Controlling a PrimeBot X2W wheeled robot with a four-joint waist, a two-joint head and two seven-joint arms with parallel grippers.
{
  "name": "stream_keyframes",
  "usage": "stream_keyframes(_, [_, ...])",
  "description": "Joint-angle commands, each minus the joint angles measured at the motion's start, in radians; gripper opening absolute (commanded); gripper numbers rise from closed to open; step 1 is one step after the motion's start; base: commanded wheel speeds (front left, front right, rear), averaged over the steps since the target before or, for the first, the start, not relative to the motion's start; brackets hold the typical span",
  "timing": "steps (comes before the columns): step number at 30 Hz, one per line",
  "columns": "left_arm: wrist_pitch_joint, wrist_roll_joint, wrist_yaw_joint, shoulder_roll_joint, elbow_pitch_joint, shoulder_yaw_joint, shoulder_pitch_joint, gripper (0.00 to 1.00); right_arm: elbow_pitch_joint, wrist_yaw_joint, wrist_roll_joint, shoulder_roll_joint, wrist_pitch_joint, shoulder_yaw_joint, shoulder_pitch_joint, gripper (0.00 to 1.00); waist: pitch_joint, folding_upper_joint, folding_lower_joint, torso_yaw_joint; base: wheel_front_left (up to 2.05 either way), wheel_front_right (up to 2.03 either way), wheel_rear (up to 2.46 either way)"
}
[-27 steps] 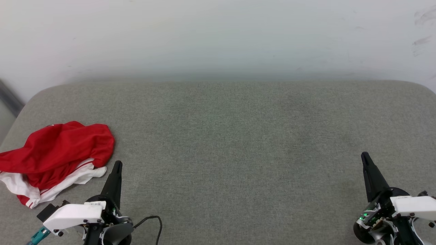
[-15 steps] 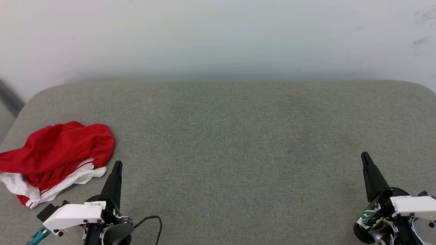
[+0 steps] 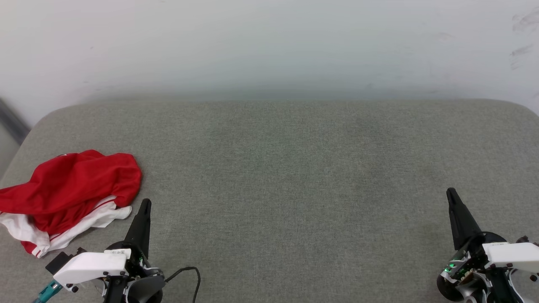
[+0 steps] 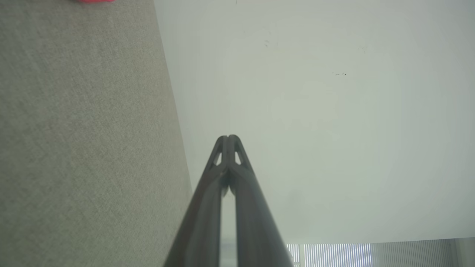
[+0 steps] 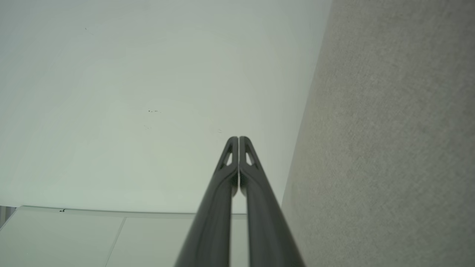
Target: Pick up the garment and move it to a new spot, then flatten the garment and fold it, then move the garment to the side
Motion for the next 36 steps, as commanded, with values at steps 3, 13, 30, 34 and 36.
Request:
stream_keyframes(3, [0.001, 0.001, -0.003, -0.002, -0.001, 0.001, -0.008, 0.00, 0.001, 0.000, 0.004, 0.003, 0.000, 0.000, -0.012, 0.00, 0.000, -0.0001, 0.0000, 0.000, 0.00, 0.00, 0.00])
stream_keyframes(13, [0.001, 0.001, -0.003, -0.002, -0.001, 0.001, -0.008, 0.00, 0.001, 0.000, 0.004, 0.003, 0.000, 0.000, -0.012, 0.00, 0.000, -0.0001, 0.0000, 0.000, 0.00, 0.00, 0.00])
stream_keyframes(30, [-0.069, 0.045, 0.001, -0.001, -0.038, -0.075, 0.021, 1.00, -0.041, 0.000, -0.082, 0.001, -0.069, 0.032, 0.045, 1.00, -0.002, -0.0001, 0.0000, 0.001, 0.00, 0.00, 0.00])
stream_keyframes(34, [-0.087, 0.109, 0.001, 0.000, -0.050, -0.091, 0.021, 1.00, -0.062, 0.000, -0.166, 0.000, -0.087, 0.040, 0.048, 1.00, -0.003, -0.0001, 0.0000, 0.001, 0.00, 0.00, 0.00])
stream_keyframes(36, [-0.096, 0.152, 0.001, 0.002, -0.052, -0.104, 0.019, 1.00, -0.071, 0.000, -0.207, 0.000, -0.095, 0.043, 0.049, 1.00, -0.004, -0.0001, 0.0000, 0.002, 0.00, 0.00, 0.00])
